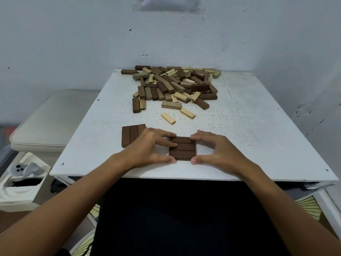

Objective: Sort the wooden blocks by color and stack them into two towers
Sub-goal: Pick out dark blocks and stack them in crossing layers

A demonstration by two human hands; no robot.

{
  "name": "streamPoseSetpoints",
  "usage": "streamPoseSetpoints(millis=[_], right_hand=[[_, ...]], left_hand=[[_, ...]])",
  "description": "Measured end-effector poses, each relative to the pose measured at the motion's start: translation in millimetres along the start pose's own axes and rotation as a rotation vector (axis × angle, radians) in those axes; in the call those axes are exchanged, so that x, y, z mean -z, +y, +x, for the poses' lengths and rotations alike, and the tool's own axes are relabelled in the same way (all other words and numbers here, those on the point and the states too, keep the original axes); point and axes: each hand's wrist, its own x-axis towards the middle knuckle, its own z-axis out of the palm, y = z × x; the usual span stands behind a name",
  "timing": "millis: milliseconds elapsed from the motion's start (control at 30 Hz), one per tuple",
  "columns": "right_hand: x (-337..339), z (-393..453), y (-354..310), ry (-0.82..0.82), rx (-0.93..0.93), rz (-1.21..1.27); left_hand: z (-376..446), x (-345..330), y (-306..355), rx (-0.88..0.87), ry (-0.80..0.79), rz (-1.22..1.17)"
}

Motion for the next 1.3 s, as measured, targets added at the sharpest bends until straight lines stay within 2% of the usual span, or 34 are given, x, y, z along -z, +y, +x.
streamPoseSetpoints(millis=[300,433,600,1033,1300], right_hand=[[0.5,0.4,0.6,-0.017,0.025,-0.082],[-0.1,3.2,1.8,-0.030,0.082,-0.145],[-0.5,9.5,4.5,-0.074,0.114,-0.193],[-1.9,12.2,10.8,0.025,0.233,-0.238],[-1.3,11.8,7.8,0.020,0.210,-0.206]], left_hand=[[-1.6,1.5,6.0,0.029,0.017,0.049],[-0.3,4.7,10.0,0.106,-0.006,0.102],[4.3,3.6,7.1,0.052,-0.033,0.181],[15.6,3.5,6.4,0.054,-0.097,0.279],[13.9,4.8,4.3,0.018,-0.094,0.216]])
